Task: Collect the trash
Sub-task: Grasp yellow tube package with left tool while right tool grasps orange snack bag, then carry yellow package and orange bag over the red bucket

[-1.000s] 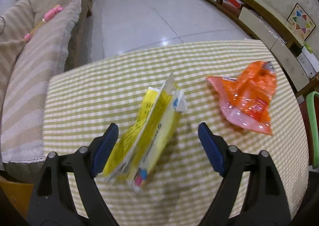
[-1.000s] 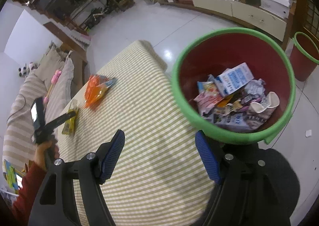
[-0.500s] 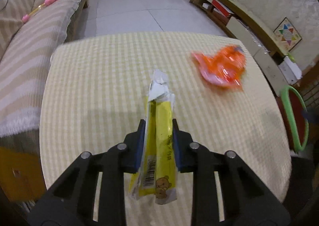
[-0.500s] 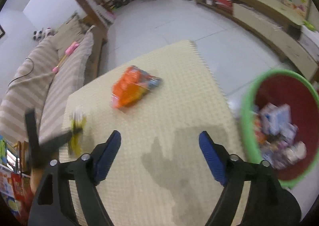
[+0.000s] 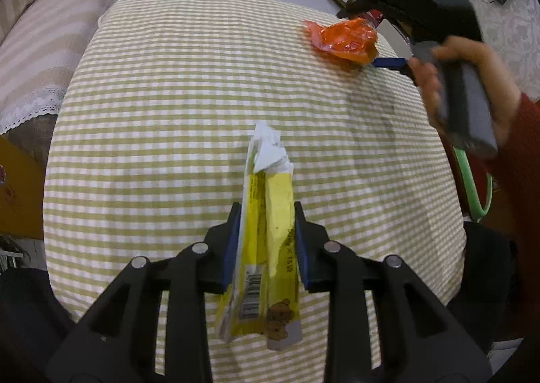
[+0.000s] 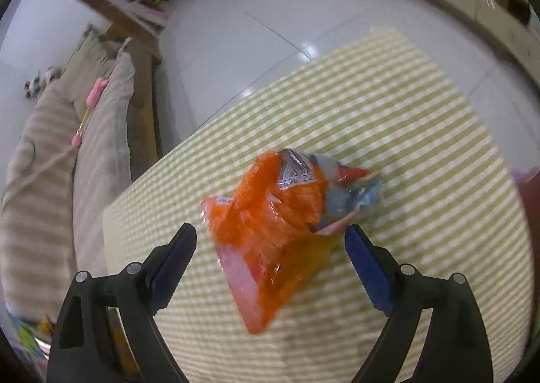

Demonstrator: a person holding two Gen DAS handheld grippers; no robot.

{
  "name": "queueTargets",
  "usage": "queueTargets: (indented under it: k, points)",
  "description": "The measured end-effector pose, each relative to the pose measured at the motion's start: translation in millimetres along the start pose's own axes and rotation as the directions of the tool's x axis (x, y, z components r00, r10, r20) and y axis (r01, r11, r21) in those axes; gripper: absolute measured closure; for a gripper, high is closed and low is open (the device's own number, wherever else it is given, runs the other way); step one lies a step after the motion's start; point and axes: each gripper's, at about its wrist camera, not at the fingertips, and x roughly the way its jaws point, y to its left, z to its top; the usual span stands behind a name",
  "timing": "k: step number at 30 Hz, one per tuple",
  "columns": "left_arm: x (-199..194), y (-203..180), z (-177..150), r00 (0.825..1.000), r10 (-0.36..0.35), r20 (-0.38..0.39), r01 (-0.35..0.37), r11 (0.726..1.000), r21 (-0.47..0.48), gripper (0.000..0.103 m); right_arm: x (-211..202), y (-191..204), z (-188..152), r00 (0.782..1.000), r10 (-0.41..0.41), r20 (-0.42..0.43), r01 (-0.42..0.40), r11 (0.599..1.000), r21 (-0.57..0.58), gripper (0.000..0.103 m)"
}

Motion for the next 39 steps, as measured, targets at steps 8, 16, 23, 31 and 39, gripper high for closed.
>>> queueTargets:
  k: [8, 16, 23, 31, 39]
  points:
    - [-9.3, 9.0, -3.7, 1.0, -0.019, 0.02, 0.019, 0.999, -0.026, 0.055, -2.4, 14.3, 2.4, 0.999, -0.032, 0.034, 0.035, 0.995, -0.092, 0.039]
    - [0.2, 13.2, -16.2, 1.0, 0.0, -0.005, -0.001, 0.999, -0.041, 0.046, -52.2, 3.2, -47.0, 0.997, 0.058, 0.059, -0.043, 0.975, -0.22, 0.039]
    - [5.8, 8.9, -22.4, 1.0, 0.015, -0.017, -0.016, 1.0, -0.025, 0.046, -89.8, -26.2, -103.1, 0.994, 0.075, 0.074, -0.056, 0.971, -0.23, 0.038]
    - [6.1, 1.1, -26.9, 0.999, 0.031, -0.024, -0.031, 0.999, -0.016, 0.046, -124.1, -55.7, -147.3, 0.992, 0.061, 0.11, -0.043, 0.987, -0.154, 0.037]
    - [3.1, 1.0, -31.3, 0.999, 0.039, -0.024, -0.04, 0.999, -0.024, 0.047, -142.4, -74.9, -168.1, 0.989, 0.064, 0.136, -0.05, 0.994, -0.102, 0.036]
